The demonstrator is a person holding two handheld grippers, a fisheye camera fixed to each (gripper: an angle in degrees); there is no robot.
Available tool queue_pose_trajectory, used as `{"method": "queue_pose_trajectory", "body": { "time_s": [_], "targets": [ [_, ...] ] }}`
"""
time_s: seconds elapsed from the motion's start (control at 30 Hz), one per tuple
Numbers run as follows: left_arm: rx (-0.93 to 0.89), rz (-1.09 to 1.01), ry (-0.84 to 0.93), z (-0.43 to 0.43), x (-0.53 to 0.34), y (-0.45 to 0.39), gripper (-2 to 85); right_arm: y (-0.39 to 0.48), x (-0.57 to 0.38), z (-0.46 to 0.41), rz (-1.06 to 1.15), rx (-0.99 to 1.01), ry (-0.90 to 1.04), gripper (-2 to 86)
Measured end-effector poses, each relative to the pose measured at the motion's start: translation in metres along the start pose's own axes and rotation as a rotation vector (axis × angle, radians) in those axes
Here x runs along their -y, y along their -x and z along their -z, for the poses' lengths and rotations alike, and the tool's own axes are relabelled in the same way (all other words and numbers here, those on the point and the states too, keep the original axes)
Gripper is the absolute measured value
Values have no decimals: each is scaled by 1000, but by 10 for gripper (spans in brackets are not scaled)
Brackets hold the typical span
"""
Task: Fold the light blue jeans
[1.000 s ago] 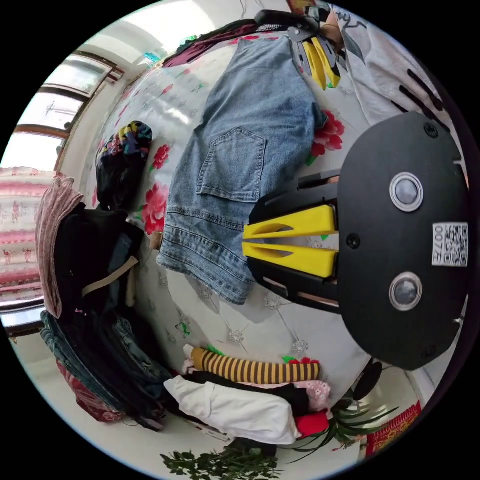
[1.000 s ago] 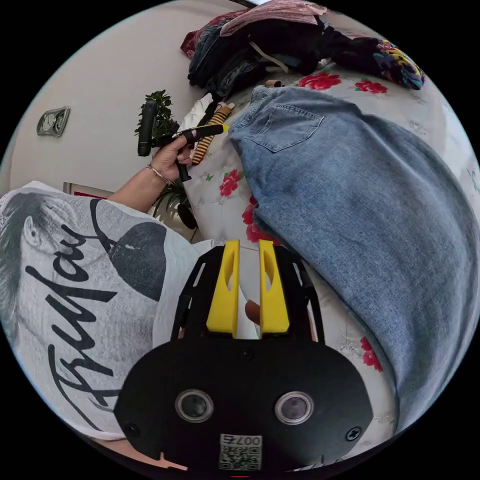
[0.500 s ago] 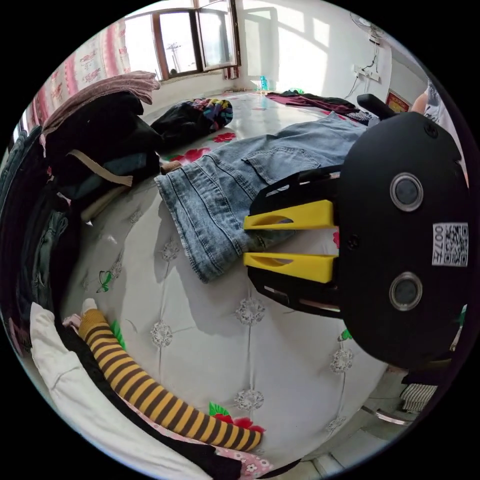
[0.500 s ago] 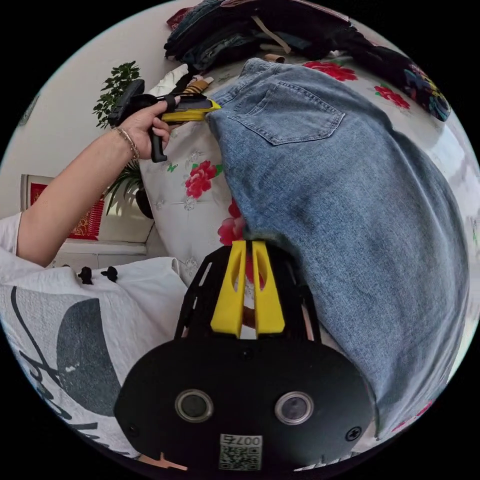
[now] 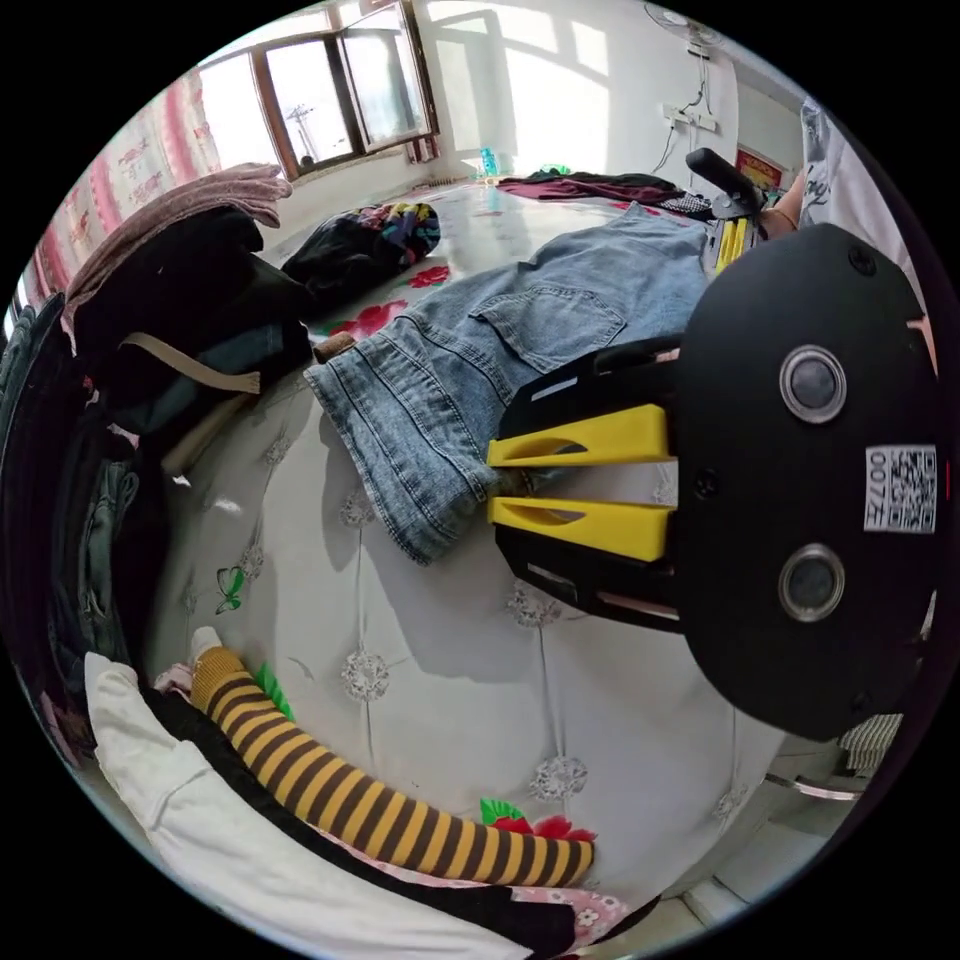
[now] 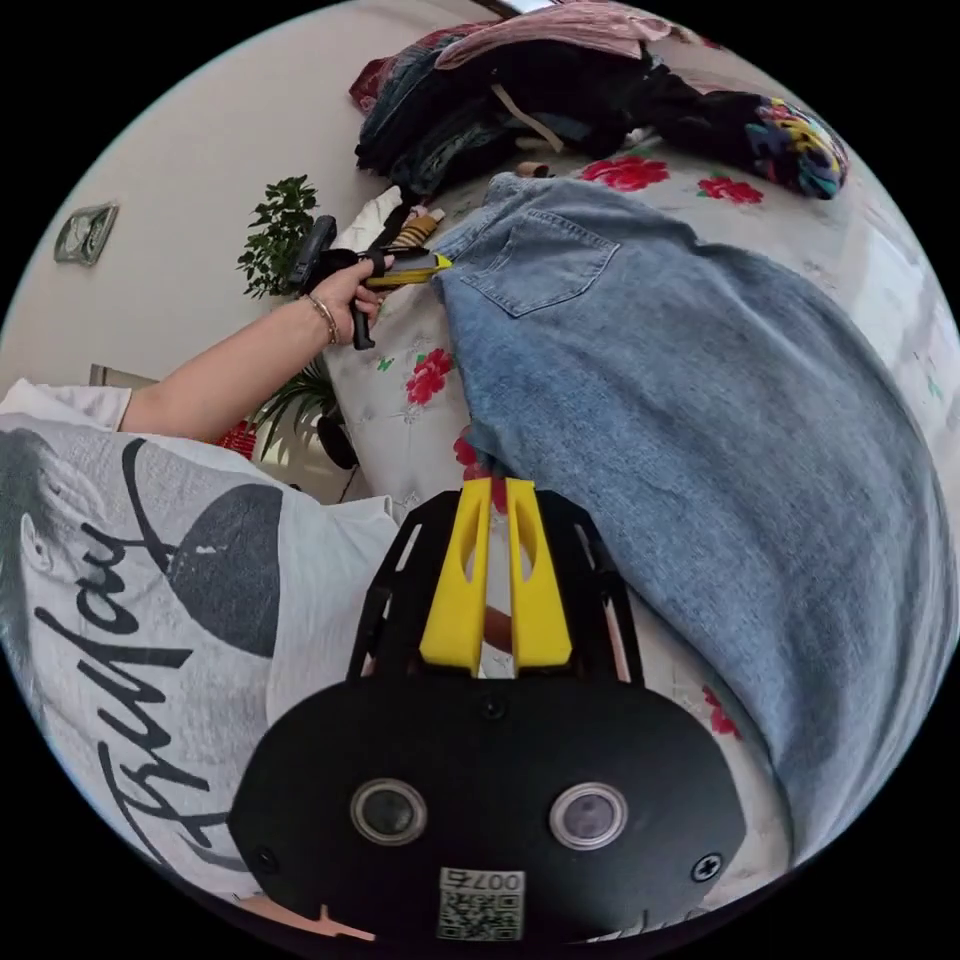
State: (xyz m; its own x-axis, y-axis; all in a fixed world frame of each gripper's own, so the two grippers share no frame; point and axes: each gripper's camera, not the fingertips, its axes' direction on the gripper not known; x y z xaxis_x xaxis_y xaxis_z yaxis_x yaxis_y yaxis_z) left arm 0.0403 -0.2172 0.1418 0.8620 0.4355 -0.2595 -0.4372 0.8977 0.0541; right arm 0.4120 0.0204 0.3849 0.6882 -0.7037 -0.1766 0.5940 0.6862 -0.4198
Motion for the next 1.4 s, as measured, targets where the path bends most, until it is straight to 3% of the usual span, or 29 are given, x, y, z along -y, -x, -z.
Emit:
{"method": "queue_pose_trajectory", "body": {
  "time_s": [0.13, 0.27, 0.37, 0.67, 0.73, 0.83, 0.9, 1.03, 1.17, 1.27, 1.4],
  "targets": [
    [141, -140, -45, 23, -16, -28, 49, -86, -115, 104, -463, -34, -305, 47],
    [135, -50, -50, 33, -28, -16, 51, -137, -285, 191, -1004, -199, -682, 76],
    [108, 16, -25, 34, -28, -5, 59, -144, -375, 222, -1229, -251, -920, 93],
    [13, 197, -56, 53, -41, 11, 80, -169, -431, 227, -1307, -142, -1325, 72],
    [-35, 234, -80, 56, -49, 16, 84, -172, -432, 230, -1364, -80, -1342, 49],
    [-85, 268, -87, 55, -59, 24, 102, -159, -410, 260, -1224, -41, -1379, 15],
    [-104, 285, -85, 54, -62, 29, 114, -136, -369, 291, -1023, -124, -1308, 7],
    [-198, 338, -119, 49, -60, 40, 134, -43, -234, 328, -448, -325, -982, 2],
    [-269, 369, -138, 36, -50, 46, 141, 50, -124, 270, 0, -272, -670, 5],
    [-243, 403, -162, 26, -50, 51, 123, 79, -70, 185, 78, -189, -482, 15],
    [-281, 401, -187, 20, -52, 53, 126, 83, -28, 93, 17, -68, -200, 26]
  ]
}}
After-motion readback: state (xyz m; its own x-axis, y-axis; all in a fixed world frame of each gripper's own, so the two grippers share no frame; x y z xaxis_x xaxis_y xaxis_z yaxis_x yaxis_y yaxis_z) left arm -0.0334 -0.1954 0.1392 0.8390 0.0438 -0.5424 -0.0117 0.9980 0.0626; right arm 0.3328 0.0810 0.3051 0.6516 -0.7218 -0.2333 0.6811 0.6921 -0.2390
